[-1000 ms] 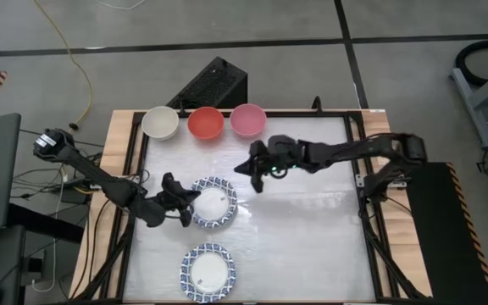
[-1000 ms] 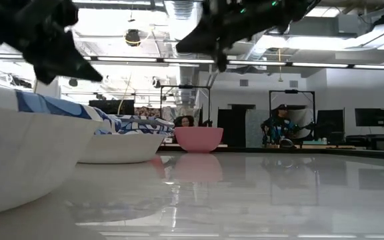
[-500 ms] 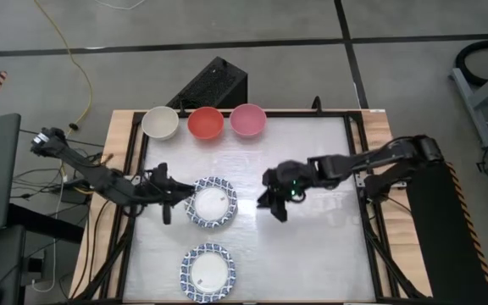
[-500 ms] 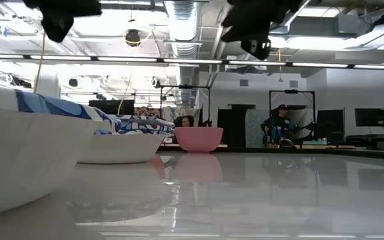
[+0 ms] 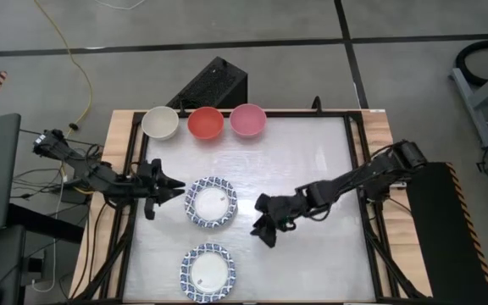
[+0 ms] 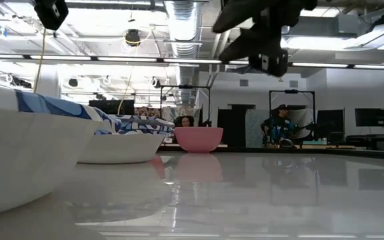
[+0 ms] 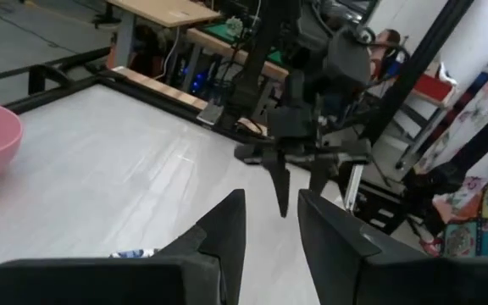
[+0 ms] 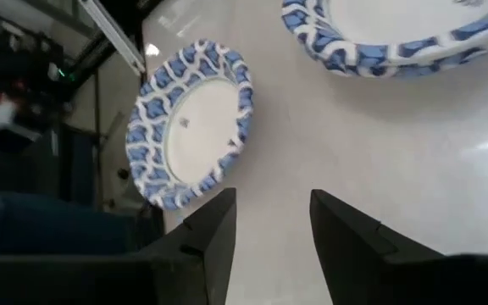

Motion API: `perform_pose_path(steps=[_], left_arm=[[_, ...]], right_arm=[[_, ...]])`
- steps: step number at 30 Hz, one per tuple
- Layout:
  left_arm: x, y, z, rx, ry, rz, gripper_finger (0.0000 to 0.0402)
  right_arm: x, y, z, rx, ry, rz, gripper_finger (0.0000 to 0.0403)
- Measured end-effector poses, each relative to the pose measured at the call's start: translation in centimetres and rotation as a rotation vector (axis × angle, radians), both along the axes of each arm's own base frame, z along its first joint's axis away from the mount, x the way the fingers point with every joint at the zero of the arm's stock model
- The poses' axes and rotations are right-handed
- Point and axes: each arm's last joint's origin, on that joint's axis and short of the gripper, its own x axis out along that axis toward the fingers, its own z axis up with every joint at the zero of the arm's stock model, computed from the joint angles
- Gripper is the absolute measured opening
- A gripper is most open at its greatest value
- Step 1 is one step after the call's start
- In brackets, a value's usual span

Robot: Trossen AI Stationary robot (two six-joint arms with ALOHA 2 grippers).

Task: Nest bowls inside each other by size order
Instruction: Stack the white patterned bowl on top of the white patterned bowl

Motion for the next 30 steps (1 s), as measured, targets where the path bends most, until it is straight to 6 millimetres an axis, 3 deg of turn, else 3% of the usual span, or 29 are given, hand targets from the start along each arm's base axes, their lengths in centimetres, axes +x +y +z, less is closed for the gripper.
perform_pose_path(steps=[12, 20, 26, 30], left_arm=[[-0.1, -0.1, -0.4, 0.088, 0.042, -0.078, 0.0098], [-0.2, -0.2, -0.9, 0.102, 0.09, -0.117, 0.0098], [-0.2, -0.3, -1.1, 0.062, 0.106, -0.139, 0.0098], [-0.2, -0.3, -1.1, 0.016, 0.109, -0.133, 0.0098]], right_arm=[[1.7, 2.9, -3.7, 0.119, 0.058, -0.151, 0.0167], [4.7, 5.5, -5.2, 0.105, 0.069, -0.146, 0.0166], [6.5, 6.1, -5.9, 0.062, 0.058, -0.115, 0.0166], [6.7, 6.2, -6.3, 0.084, 0.064, -0.127, 0.0174]])
